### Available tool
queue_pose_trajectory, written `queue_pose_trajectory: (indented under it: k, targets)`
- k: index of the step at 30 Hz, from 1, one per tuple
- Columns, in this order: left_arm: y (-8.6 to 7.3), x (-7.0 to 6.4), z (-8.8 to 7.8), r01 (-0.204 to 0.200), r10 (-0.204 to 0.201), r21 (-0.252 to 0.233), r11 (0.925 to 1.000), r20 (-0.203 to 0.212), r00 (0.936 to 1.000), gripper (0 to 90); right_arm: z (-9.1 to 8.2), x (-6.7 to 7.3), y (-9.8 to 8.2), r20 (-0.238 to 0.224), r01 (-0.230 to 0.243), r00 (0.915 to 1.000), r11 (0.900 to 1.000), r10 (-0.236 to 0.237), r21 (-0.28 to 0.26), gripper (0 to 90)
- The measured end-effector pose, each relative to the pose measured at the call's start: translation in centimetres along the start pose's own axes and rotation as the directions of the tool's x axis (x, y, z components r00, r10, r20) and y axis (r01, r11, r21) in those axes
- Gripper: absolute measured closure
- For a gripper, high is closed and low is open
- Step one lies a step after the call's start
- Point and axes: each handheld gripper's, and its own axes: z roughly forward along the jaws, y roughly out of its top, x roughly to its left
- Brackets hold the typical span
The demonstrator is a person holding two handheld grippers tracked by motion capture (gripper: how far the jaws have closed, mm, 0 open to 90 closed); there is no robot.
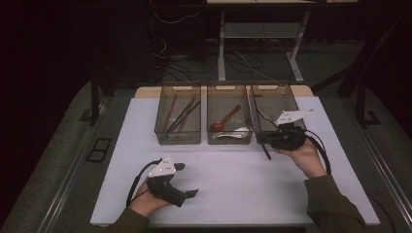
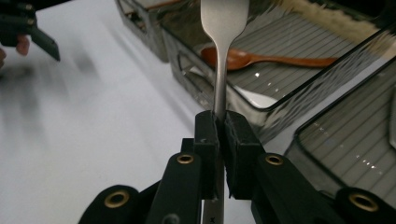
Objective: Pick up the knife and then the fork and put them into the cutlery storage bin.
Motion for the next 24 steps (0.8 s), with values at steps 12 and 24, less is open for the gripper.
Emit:
queue_pose_trajectory:
  k: [12, 24]
  targets:
    - [-0.1, 0.3, -0.1, 0.013, -0.013, -0.011, 0.9999, -0.01, 0.9999, 0.0, -2.1, -1.6, 0.6, 0.047, -0.053, 0.9971, 0.99, 0.06, -0.127, 83.4]
    - [-0.1, 0.3, -0.1, 0.013, -0.013, -0.011, 0.9999, -0.012, 0.9998, 0.0, -3.8, -3.8, 2.0, 0.121, -0.073, 0.9882, 0.982, 0.095, -0.172, 83.4]
